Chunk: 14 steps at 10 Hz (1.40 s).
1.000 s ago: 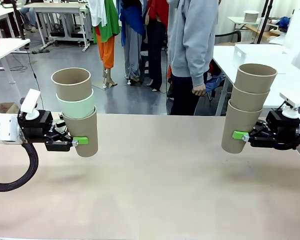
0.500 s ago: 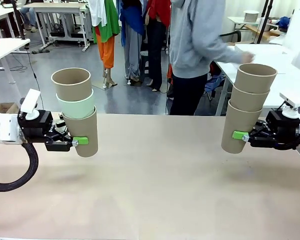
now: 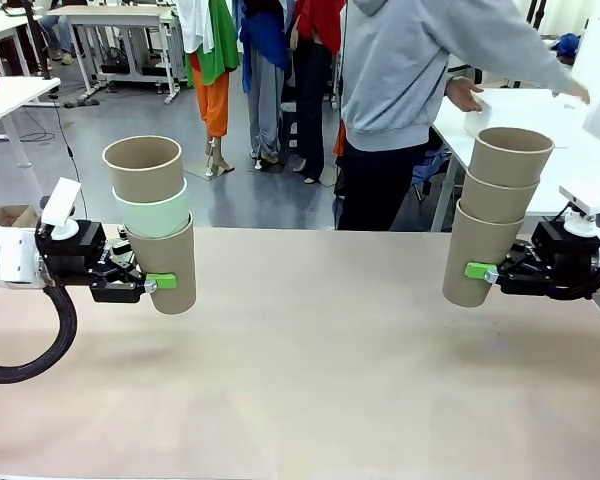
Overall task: Stack the cups and store them in the basket.
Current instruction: Place the stack of Reusable plastic cups into the Pantry Basket.
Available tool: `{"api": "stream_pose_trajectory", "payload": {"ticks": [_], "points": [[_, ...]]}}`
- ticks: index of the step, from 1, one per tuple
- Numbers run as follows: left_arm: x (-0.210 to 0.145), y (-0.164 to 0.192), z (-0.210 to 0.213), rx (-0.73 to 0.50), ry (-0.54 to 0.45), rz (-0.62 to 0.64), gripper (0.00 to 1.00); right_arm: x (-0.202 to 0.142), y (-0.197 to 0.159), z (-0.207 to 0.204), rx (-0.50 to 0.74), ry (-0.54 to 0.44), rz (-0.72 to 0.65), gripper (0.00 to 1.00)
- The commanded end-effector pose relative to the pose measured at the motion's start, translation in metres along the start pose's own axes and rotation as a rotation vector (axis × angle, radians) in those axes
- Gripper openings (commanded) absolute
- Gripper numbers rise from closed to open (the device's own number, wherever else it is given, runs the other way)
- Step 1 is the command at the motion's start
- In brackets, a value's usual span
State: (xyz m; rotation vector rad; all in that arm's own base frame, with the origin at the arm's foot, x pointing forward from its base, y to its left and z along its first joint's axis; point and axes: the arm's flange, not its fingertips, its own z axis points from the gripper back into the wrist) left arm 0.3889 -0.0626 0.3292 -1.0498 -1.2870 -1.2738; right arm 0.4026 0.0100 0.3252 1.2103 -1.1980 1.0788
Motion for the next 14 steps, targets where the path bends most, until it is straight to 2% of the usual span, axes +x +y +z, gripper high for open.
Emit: {"api": "stream_pose_trajectory", "payload": {"ticks": [1, 14], "points": [[0.0039, 0.0003, 0.0000, -0.001, -0.006, -0.013, 0.85, 0.0027, 0.0014, -0.0001, -0.001, 0.000, 0.017, 0.84], [0.0039, 0.0003, 0.0000, -0.001, -0.006, -0.013, 0.85, 0.0027, 0.0014, -0.0001, -0.001, 0.000, 0.017, 0.84]]}}
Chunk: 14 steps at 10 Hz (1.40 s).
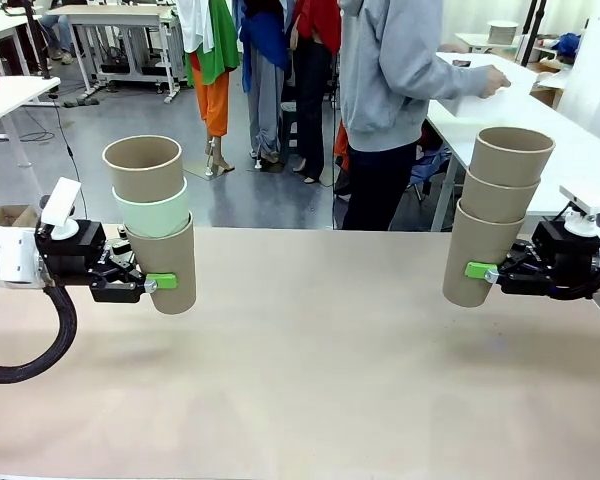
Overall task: Stack the cups and store them in the basket.
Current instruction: Place the stack of Reusable plastic cups into the Pantry Basket.
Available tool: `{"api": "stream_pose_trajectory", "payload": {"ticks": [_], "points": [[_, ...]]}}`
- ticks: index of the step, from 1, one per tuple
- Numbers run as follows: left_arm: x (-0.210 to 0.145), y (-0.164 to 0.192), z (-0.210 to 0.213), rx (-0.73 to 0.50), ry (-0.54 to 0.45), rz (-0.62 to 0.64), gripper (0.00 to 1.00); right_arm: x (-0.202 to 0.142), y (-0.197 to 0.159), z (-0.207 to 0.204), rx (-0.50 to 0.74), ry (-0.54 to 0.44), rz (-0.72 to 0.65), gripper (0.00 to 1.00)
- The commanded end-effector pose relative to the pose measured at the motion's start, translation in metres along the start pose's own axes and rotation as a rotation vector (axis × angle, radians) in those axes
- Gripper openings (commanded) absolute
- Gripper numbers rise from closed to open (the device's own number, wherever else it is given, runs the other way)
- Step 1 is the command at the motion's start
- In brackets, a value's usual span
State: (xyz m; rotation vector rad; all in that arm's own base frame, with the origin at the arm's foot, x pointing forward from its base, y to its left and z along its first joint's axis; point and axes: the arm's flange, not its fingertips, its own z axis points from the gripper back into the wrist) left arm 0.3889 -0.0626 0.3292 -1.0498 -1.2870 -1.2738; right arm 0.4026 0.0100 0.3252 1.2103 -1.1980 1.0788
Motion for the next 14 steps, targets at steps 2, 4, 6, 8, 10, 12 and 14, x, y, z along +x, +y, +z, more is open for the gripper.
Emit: {"api": "stream_pose_trajectory", "payload": {"ticks": [2, 4, 6, 8, 10, 12, 14], "points": [[0.0039, 0.0003, 0.0000, -0.001, -0.006, -0.013, 0.85, 0.0027, 0.0014, -0.0001, -0.001, 0.000, 0.017, 0.84], [0.0039, 0.0003, 0.0000, -0.001, -0.006, -0.013, 0.85, 0.0027, 0.0014, -0.0001, -0.001, 0.000, 0.017, 0.84], [0.0039, 0.0003, 0.0000, -0.001, -0.006, -0.013, 0.85, 0.0027, 0.0014, -0.0001, -0.001, 0.000, 0.017, 0.84], [0.0039, 0.0003, 0.0000, -0.001, -0.006, -0.013, 0.85, 0.0027, 0.0014, -0.0001, -0.001, 0.000, 0.017, 0.84], [0.0039, 0.0003, 0.0000, -0.001, -0.006, -0.013, 0.85, 0.0027, 0.0014, -0.0001, -0.001, 0.000, 0.017, 0.84], [0.0039, 0.0003, 0.0000, -0.001, -0.006, -0.013, 0.85, 0.0027, 0.0014, -0.0001, -0.001, 0.000, 0.017, 0.84], [0.0039, 0.0003, 0.0000, -0.001, -0.006, -0.013, 0.85, 0.0027, 0.0014, -0.0001, -0.001, 0.000, 0.017, 0.84]]}}
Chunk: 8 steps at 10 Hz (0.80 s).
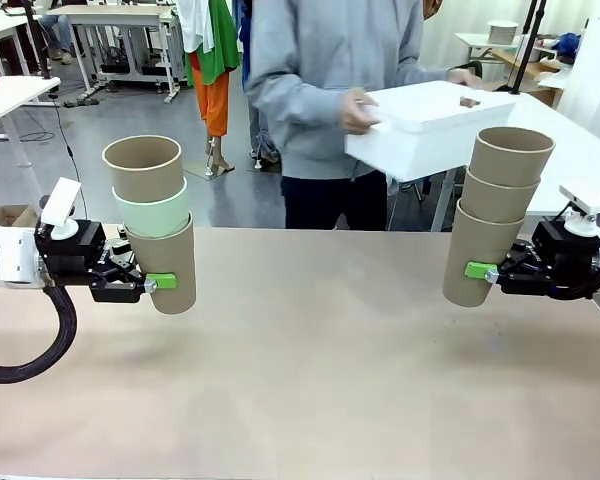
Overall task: Stack the cups and store them in the basket.
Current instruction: Place the stack of Reusable plastic cups into the Pantry Basket.
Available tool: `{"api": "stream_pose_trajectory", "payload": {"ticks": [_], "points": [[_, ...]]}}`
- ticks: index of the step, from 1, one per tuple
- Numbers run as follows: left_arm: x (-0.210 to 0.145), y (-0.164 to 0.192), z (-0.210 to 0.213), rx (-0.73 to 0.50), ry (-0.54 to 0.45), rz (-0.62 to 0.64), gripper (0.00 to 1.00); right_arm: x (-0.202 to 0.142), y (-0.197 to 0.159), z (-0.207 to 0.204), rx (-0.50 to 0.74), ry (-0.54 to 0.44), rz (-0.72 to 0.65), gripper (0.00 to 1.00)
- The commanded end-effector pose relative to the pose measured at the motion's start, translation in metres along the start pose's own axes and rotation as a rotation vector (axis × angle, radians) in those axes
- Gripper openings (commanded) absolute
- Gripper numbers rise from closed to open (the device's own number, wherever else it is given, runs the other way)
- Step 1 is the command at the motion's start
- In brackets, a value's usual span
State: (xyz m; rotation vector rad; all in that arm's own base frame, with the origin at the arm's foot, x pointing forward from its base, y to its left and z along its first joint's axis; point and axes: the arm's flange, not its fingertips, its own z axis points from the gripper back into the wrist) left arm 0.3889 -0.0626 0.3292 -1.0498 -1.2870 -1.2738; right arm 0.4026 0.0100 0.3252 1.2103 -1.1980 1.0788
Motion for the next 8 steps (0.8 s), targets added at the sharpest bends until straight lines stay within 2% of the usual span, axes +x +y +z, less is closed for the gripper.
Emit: {"api": "stream_pose_trajectory", "payload": {"ticks": [1, 8], "points": [[0.0039, 0.0003, 0.0000, -0.001, -0.006, -0.013, 0.85, 0.0027, 0.0014, -0.0001, -0.001, 0.000, 0.017, 0.84], [0.0039, 0.0003, 0.0000, -0.001, -0.006, -0.013, 0.85, 0.0027, 0.0014, -0.0001, -0.001, 0.000, 0.017, 0.84]]}}
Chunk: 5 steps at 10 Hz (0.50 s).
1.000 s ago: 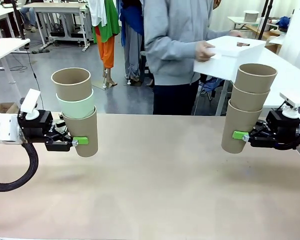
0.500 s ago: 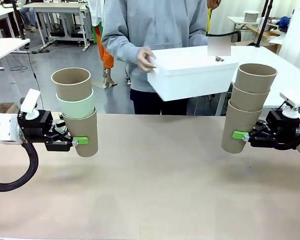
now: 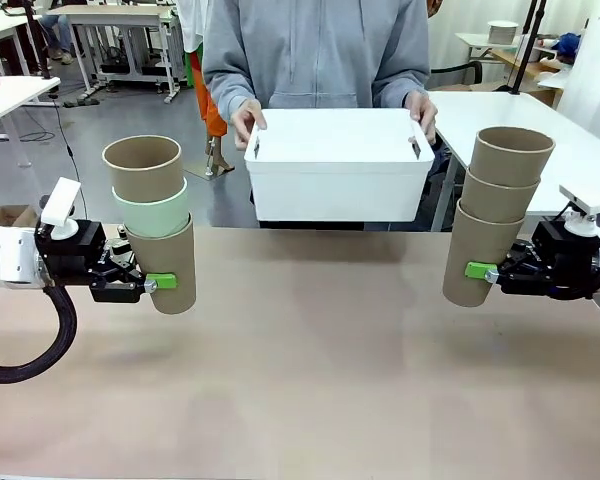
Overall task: Stack the cups and store them in the basket.
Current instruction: Place the stack of Reusable plastic cups into the Pantry Basket.
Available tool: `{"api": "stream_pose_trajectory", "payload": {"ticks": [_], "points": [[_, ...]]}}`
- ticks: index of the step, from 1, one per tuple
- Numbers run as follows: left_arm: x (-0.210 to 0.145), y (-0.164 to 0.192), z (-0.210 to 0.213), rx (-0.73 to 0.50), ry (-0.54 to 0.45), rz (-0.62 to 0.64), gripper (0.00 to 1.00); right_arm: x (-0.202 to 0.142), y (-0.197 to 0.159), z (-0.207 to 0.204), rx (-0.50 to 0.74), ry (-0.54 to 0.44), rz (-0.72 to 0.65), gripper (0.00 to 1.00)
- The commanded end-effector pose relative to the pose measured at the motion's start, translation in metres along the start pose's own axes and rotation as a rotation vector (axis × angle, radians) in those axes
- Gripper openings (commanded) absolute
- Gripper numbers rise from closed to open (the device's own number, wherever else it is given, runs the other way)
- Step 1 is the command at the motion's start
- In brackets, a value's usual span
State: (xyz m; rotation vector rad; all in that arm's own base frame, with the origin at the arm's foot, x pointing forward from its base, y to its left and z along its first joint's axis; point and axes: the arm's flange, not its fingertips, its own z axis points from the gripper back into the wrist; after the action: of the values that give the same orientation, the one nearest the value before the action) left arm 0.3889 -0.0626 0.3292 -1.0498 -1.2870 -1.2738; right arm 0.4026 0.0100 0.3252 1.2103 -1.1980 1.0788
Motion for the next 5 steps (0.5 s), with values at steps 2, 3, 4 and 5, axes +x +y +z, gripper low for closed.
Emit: {"api": "stream_pose_trajectory", "payload": {"ticks": [2, 3, 4, 5], "points": [[0.0039, 0.0003, 0.0000, -0.001, -0.006, -0.013, 0.85, 0.0027, 0.0014, -0.0001, -0.001, 0.000, 0.017, 0.84], [0.0039, 0.0003, 0.0000, -0.001, -0.006, -0.013, 0.85, 0.0027, 0.0014, -0.0001, -0.001, 0.000, 0.017, 0.84], [0.0039, 0.0003, 0.0000, -0.001, -0.006, -0.013, 0.85, 0.0027, 0.0014, -0.0001, -0.001, 0.000, 0.017, 0.84], [0.0039, 0.0003, 0.0000, -0.001, -0.006, -0.013, 0.85, 0.0027, 0.0014, -0.0001, -0.001, 0.000, 0.017, 0.84]]}}
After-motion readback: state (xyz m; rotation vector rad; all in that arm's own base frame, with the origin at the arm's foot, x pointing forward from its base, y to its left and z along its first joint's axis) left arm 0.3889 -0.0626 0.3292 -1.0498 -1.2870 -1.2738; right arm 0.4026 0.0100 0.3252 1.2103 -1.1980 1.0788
